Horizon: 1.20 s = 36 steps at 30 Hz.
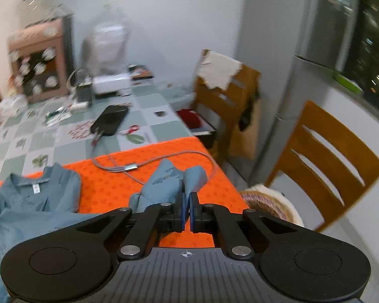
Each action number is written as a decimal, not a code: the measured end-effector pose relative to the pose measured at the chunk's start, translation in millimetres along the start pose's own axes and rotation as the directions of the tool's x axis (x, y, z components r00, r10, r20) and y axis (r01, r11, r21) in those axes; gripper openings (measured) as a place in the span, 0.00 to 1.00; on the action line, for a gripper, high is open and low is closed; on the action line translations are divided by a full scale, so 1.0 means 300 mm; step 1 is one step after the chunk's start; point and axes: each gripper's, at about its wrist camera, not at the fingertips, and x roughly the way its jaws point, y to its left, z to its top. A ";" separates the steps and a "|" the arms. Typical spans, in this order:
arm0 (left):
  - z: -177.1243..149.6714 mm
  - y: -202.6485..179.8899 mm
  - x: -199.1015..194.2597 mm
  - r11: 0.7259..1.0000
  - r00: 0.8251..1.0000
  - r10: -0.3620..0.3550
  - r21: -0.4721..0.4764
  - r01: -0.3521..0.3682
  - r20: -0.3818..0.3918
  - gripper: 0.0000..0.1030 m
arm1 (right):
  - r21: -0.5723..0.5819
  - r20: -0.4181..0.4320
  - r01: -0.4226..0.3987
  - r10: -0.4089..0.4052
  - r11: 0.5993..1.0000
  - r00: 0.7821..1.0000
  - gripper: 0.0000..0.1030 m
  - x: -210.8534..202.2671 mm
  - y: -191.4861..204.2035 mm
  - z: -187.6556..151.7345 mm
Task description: Fold clothes
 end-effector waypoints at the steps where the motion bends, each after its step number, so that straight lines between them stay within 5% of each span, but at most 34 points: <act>1: -0.001 -0.003 0.003 1.000 1.000 -0.002 0.002 0.002 -0.002 0.65 | 0.030 0.008 0.006 -0.006 1.000 1.000 0.05 -0.022 -0.017 -0.021; 8: -0.012 -0.030 0.008 1.000 1.000 -0.026 0.010 0.026 -0.007 0.65 | 0.129 0.096 0.058 -0.071 0.990 0.993 0.04 -0.177 -0.096 -0.100; 18: -0.052 -0.122 -0.124 0.996 0.996 -0.091 0.017 0.091 0.015 0.65 | 0.096 -0.018 0.072 -0.071 0.993 0.997 0.04 -0.038 -0.163 -0.158; 22: -0.080 -0.162 -0.208 0.997 0.997 -0.074 0.013 0.073 0.021 0.65 | 0.025 -0.050 -0.013 0.014 1.000 0.999 0.06 -0.012 -0.149 -0.165; 25: -0.117 -0.203 -0.288 0.999 0.999 -0.033 -0.011 0.034 0.016 0.65 | -0.023 -0.078 -0.082 0.080 0.996 0.994 0.25 0.021 -0.156 -0.168; 30: -0.204 -0.296 -0.429 0.996 0.998 0.058 -0.068 -0.058 0.002 0.65 | -0.088 -0.110 -0.205 0.195 0.975 0.975 0.40 0.096 -0.200 -0.177; 36: -0.322 -0.459 -0.586 0.970 0.984 0.164 -0.172 -0.174 -0.071 0.65 | -0.149 -0.157 -0.316 0.293 0.937 0.943 0.42 0.197 -0.263 -0.191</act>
